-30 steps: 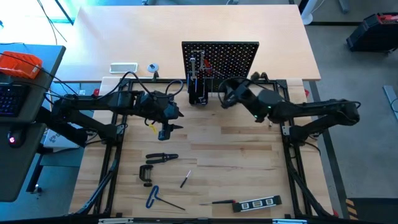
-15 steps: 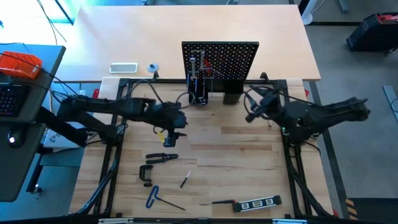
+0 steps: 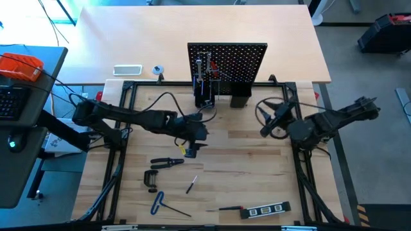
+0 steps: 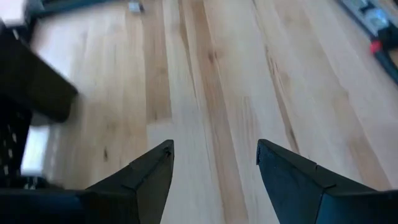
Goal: Hang tools onto peg board
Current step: Put the Allen wrench into the right bin on the pegboard
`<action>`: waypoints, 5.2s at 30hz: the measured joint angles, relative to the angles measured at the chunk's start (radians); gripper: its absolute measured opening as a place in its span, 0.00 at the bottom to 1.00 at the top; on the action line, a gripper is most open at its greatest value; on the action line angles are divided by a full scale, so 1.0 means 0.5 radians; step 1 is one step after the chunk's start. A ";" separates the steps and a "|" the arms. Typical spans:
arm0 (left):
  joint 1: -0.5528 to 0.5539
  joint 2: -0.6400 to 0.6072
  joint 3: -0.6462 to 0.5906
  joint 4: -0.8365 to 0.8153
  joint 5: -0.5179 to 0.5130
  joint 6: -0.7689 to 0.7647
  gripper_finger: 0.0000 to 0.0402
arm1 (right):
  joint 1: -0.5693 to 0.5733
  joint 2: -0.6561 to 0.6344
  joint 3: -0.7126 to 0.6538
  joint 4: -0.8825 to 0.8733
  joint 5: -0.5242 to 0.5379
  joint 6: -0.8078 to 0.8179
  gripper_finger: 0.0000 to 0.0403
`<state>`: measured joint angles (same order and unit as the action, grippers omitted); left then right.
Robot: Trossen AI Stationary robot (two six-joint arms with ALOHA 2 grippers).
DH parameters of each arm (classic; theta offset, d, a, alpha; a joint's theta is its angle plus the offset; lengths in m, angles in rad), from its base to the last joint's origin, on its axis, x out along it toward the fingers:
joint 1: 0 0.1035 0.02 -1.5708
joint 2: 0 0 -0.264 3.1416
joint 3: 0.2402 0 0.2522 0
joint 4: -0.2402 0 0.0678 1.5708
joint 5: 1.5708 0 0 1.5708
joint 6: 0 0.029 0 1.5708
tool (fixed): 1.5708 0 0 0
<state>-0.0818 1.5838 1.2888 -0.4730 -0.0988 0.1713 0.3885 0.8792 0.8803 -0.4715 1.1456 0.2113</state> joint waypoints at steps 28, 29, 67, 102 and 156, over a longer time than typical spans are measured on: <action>0.424 0.245 -0.705 1.607 0.527 -0.309 0.47 | -1.255 0.872 -0.786 3.130 -1.812 -0.994 0.32; 0.440 0.245 -0.762 1.688 0.566 -0.347 0.47 | -1.293 0.920 -0.759 3.151 -1.835 -0.980 0.32; 0.446 -0.036 -1.512 2.947 1.059 -0.446 0.47 | -1.645 1.536 -0.205 3.377 -1.967 -0.915 0.32; 0.447 -0.035 -1.511 2.947 1.061 -0.464 0.47 | -1.668 1.536 -0.190 3.625 -2.004 -1.012 0.00; 0.431 -0.034 -1.506 3.379 0.917 -0.467 0.47 | -1.239 0.941 -0.474 3.701 -1.938 -1.374 0.00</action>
<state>0.1335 1.5669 0.5357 1.2167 0.3598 -0.0625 -0.2310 1.3495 0.6433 1.3792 0.1767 -0.4759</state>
